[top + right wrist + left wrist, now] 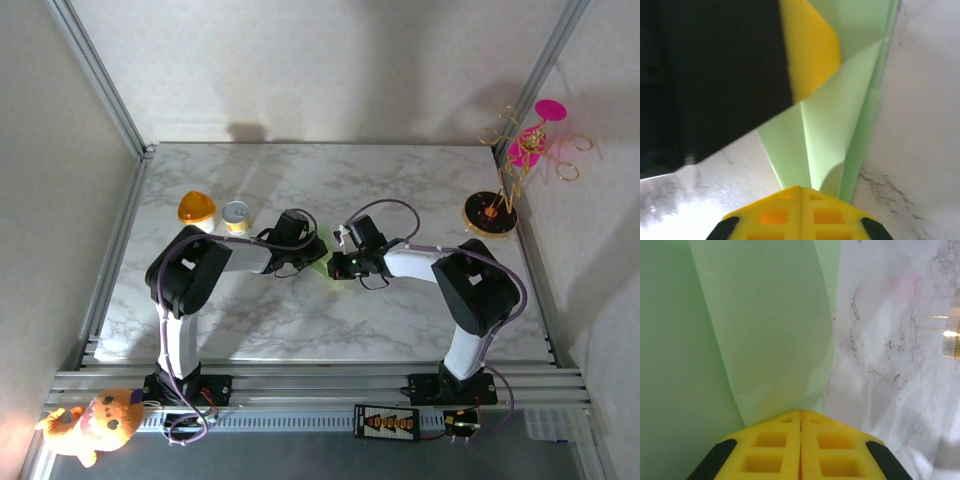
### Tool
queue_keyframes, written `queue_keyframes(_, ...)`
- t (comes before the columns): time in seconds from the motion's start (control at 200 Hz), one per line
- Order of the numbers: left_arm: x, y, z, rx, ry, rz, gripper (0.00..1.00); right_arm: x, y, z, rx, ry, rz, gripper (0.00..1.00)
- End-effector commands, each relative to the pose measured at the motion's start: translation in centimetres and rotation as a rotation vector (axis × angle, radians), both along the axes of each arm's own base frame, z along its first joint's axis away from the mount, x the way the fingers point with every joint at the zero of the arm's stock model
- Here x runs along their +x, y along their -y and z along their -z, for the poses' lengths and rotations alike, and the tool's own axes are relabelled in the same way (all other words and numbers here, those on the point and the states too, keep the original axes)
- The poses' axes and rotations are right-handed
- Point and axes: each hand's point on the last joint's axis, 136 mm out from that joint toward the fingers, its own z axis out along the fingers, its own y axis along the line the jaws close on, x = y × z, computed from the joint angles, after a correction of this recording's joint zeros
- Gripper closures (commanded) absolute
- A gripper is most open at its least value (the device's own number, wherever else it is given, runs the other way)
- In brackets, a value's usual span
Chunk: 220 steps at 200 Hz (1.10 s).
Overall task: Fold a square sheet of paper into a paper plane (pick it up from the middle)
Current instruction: Fourth fold the wing at the center of the table.
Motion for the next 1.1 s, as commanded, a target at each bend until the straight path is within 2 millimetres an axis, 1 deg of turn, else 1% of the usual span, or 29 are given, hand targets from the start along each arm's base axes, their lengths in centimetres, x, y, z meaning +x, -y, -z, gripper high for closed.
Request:
queue_keyframes(0.0,0.0,0.2,-0.5,-0.041,-0.009,0.014,0.92,-0.2,0.9,1.3,-0.069,-0.012,-0.002,0.97)
queue_keyframes(0.115,0.5,0.5,-2.4,-0.054,0.046,0.038,0.9,-1.4,2.7,2.8,-0.146,-0.041,0.001,0.97)
queue_keyframes(0.18,0.9,0.4,-3.3,-0.05,0.083,0.052,0.88,-2.4,3.3,3.2,-0.165,-0.059,-0.01,0.97)
queue_keyframes(0.305,1.1,-0.1,-4.1,-0.027,0.139,0.082,0.85,-4.2,4.3,3.7,-0.181,-0.096,-0.04,0.97)
queue_keyframes(0.416,0.9,-0.6,-3.7,-0.004,0.157,0.104,0.84,-5.4,4.9,3.9,-0.194,-0.121,-0.057,0.97)
queue_keyframes(0.541,0.9,-0.3,-3.6,-0.016,0.166,0.131,0.84,-6.1,5.3,3.9,-0.196,-0.139,-0.07,0.97)
queue_keyframes(0.876,1.3,-0.2,-1.6,0.005,0.135,0.125,0.85,-6.8,5.7,4.3,-0.215,-0.161,-0.086,0.97)
queue_keyframes(0.906,1.4,-0.2,-1.5,0.005,0.134,0.125,0.85,-6.9,5.8,4.3,-0.216,-0.163,-0.087,0.97)
queue_keyframes(0.926,1.7,0.1,-2.0,-0.007,0.156,0.124,0.85,-7.0,5.8,4.4,-0.219,-0.165,-0.088,0.97)
queue_keyframes(1.097,2.0,0.1,-1.6,-0.003,0.155,0.121,0.85,-7.4,6.1,4.6,-0.226,-0.177,-0.09,0.97)
